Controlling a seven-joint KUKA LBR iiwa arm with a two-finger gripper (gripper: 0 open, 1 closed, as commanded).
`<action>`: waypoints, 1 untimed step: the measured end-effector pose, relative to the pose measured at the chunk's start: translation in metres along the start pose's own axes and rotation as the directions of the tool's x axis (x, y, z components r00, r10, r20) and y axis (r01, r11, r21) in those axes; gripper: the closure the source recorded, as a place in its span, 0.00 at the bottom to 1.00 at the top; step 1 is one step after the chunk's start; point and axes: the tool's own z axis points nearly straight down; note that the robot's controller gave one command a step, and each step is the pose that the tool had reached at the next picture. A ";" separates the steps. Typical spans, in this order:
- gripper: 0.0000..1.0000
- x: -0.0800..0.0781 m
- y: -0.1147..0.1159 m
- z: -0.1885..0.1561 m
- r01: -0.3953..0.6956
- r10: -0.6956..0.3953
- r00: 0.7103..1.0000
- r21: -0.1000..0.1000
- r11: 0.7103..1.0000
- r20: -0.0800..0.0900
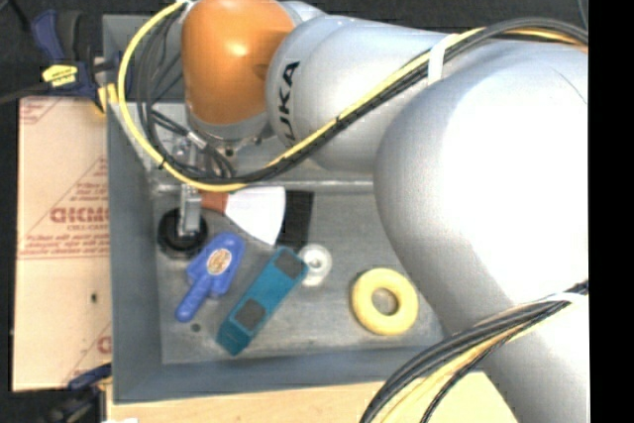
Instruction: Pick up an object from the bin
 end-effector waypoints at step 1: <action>0.00 -0.002 -0.001 -0.006 -0.003 0.003 1.000 -0.002 1.000 0.008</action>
Offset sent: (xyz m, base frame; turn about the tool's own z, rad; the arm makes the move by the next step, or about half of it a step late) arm -0.0204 -0.0142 -0.0746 -0.1002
